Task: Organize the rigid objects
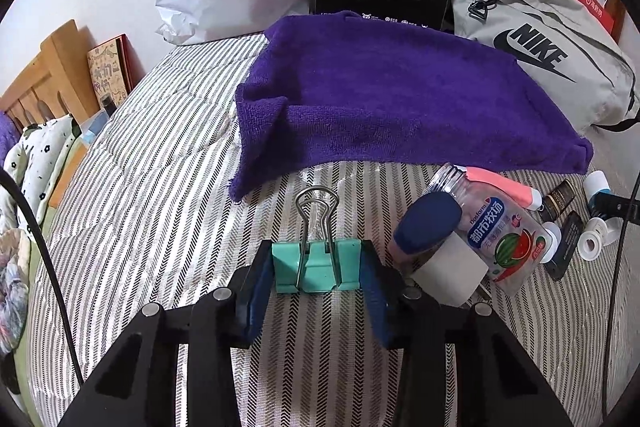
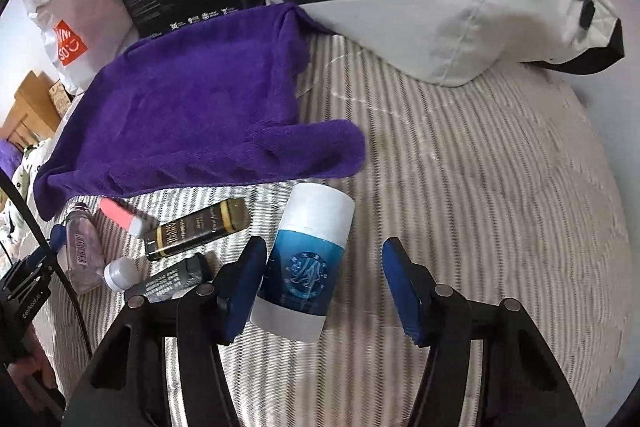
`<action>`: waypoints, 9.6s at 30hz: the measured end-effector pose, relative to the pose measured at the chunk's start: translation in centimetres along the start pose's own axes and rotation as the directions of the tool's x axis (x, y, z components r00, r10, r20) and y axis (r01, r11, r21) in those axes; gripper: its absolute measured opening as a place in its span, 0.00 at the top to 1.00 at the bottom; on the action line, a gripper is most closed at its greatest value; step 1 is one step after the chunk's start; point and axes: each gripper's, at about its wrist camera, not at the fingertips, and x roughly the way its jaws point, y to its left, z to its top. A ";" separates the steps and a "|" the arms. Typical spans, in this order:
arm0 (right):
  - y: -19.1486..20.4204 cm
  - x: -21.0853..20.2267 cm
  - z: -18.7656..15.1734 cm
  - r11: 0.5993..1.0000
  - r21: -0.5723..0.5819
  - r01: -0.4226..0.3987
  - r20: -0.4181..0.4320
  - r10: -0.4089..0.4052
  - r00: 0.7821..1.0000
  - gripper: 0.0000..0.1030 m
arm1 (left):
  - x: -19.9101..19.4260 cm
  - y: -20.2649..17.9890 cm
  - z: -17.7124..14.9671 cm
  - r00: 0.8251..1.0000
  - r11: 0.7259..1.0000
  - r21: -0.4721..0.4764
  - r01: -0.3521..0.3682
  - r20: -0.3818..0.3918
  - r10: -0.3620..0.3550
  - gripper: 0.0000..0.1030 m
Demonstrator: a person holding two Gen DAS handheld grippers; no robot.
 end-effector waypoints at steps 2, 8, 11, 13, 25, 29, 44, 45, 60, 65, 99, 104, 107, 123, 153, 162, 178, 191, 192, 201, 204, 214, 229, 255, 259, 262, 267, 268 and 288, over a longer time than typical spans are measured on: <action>0.1 0.3 0.0 1.000 -0.008 -0.004 -0.006 0.004 1.000 0.43 | 0.0 0.0 0.0 1.000 1.000 -0.002 -0.003 0.002 0.003 0.61; 1.4 1.5 -0.6 0.998 -0.062 0.026 -0.015 -0.027 1.000 0.52 | 0.0 -0.1 0.0 1.000 1.000 0.000 -0.003 0.001 0.003 0.61; 0.9 1.1 -0.9 0.997 -0.069 0.024 -0.014 -0.025 1.000 0.64 | 0.0 -0.1 0.0 1.000 1.000 0.003 -0.002 0.001 0.002 0.61; 0.1 1.0 -0.9 0.999 -0.052 0.009 -0.019 -0.010 1.000 0.64 | 0.0 -0.1 0.0 1.000 1.000 0.006 -0.003 0.001 0.003 0.61; -0.2 0.8 -0.6 0.997 -0.055 -0.047 0.004 0.047 0.999 0.65 | -0.3 0.5 0.2 0.999 1.000 0.004 0.020 -0.027 -0.020 0.62; -0.5 -0.8 -1.1 0.997 -0.057 -0.061 0.019 0.062 0.998 0.65 | -1.0 1.4 0.2 0.998 0.999 -0.028 0.036 -0.046 -0.038 0.62; 2.3 -5.1 0.8 0.982 -0.137 -0.130 0.094 0.144 0.985 0.65 | -5.1 3.2 3.7 0.998 0.997 -0.051 0.050 0.034 -0.048 0.62; 2.8 -5.2 1.4 0.980 -0.147 -0.136 0.096 0.151 0.984 0.65 | -5.3 3.3 4.2 0.998 0.997 -0.050 0.053 0.041 -0.051 0.62; 6.9 -1.2 9.5 0.957 -0.223 -0.184 0.080 0.206 0.975 0.65 | -1.2 1.1 13.3 0.990 0.992 -0.016 0.127 0.070 -0.125 0.62; 8.8 1.9 12.4 0.952 -0.244 -0.186 0.050 0.204 0.978 0.65 | 1.6 -0.3 16.0 0.988 0.990 -0.007 0.144 0.057 -0.143 0.62; 12.3 10.1 16.7 0.918 -0.374 -0.133 -0.101 0.102 0.990 0.48 | 12.6 -5.1 19.2 0.985 0.993 0.094 0.068 -0.162 -0.052 0.45; 12.1 8.7 15.9 0.924 -0.366 -0.113 -0.095 0.084 0.992 0.46 | 11.7 -4.6 17.8 0.983 0.995 0.082 0.064 -0.176 -0.048 0.38; 11.4 6.3 15.2 0.931 -0.344 -0.120 -0.065 0.104 0.992 0.46 | 10.2 -3.9 16.9 0.981 0.996 0.048 0.070 -0.182 -0.061 0.38; 5.8 -3.3 6.2 0.984 -0.157 -0.082 0.019 0.086 0.996 0.38 | 0.0 -2.2 10.0 0.986 0.992 -0.015 0.125 -0.106 -0.126 0.38; 6.1 -5.4 -1.4 0.980 -0.160 -0.119 -0.018 0.117 0.993 0.37 | -1.2 -3.8 3.8 0.980 0.990 0.013 0.141 -0.145 -0.137 0.61; 5.5 -4.5 -1.3 0.982 -0.154 -0.112 -0.035 0.107 0.994 0.37 | -0.9 -4.1 3.6 0.977 0.984 0.045 0.170 -0.134 -0.163 0.79; 5.3 -2.1 -3.6 0.973 -0.172 -0.155 -0.045 0.150 0.988 0.37 | -0.5 -5.4 3.2 0.986 0.987 0.095 0.131 -0.112 -0.120 0.80; 4.7 -0.8 -2.9 0.977 -0.157 -0.146 -0.013 0.146 0.989 0.68 | -0.5 -4.6 3.2 0.984 0.987 0.073 0.145 -0.118 -0.136 0.80; 4.6 -1.0 -2.9 0.977 -0.160 -0.140 -0.010 0.140 0.990 0.68 | -0.6 -4.5 3.2 0.985 0.988 0.076 0.136 -0.115 -0.127 0.80; 5.0 -0.5 -3.0 0.973 -0.204 -0.105 -0.008 0.106 0.994 0.67 | -0.3 -4.1 3.3 0.986 0.988 0.071 0.135 -0.105 -0.127 0.80; 5.2 -0.7 -3.6 0.969 -0.231 -0.084 0.030 0.094 0.995 0.67 | -0.4 -4.0 3.2 0.987 0.988 0.068 0.136 -0.093 -0.130 0.80; 4.9 -1.2 -5.4 0.967 -0.247 -0.059 0.163 0.102 0.981 0.66 | -0.8 -3.8 2.2 0.991 0.989 0.050 0.136 -0.005 -0.136 0.81; 4.8 -1.2 -5.5 0.968 -0.244 -0.061 0.170 0.104 0.980 0.66 | -0.8 -3.8 1.8 0.990 0.989 0.037 0.140 0.027 -0.141 0.81; 5.0 -1.2 -5.5 0.968 -0.242 -0.062 0.170 0.105 0.980 0.66 | -0.7 -3.7 1.8 0.990 0.990 0.041 0.135 0.032 -0.136 0.81; 5.0 -1.2 -5.5 0.968 -0.244 -0.058 0.171 0.102 0.980 0.66 | -0.7 -3.7 1.7 0.991 0.991 0.040 0.130 0.033 -0.131 0.81; 5.0 -1.2 -5.5 0.968 -0.246 -0.055 0.172 0.100 0.980 0.66 | -0.7 -3.7 1.7 0.991 0.991 0.041 0.129 0.035 -0.130 0.81; 5.2 -1.2 -5.5 0.968 -0.248 -0.049 0.174 0.094 0.980 0.67 | -0.8 -3.8 1.6 0.990 0.990 0.044 0.131 0.037 -0.133 0.81; 5.1 -1.2 -5.5 0.968 -0.248 -0.048 0.175 0.094 0.980 0.67 | -0.7 -3.8 1.6 0.990 0.990 0.044 0.136 0.036 -0.137 0.81; 4.0 -4.0 -2.7 0.973 -0.197 -0.123 0.210 0.165 0.964 0.69 | -3.1 -2.1 2.8 0.986 0.988 0.006 0.152 0.062 -0.152 0.81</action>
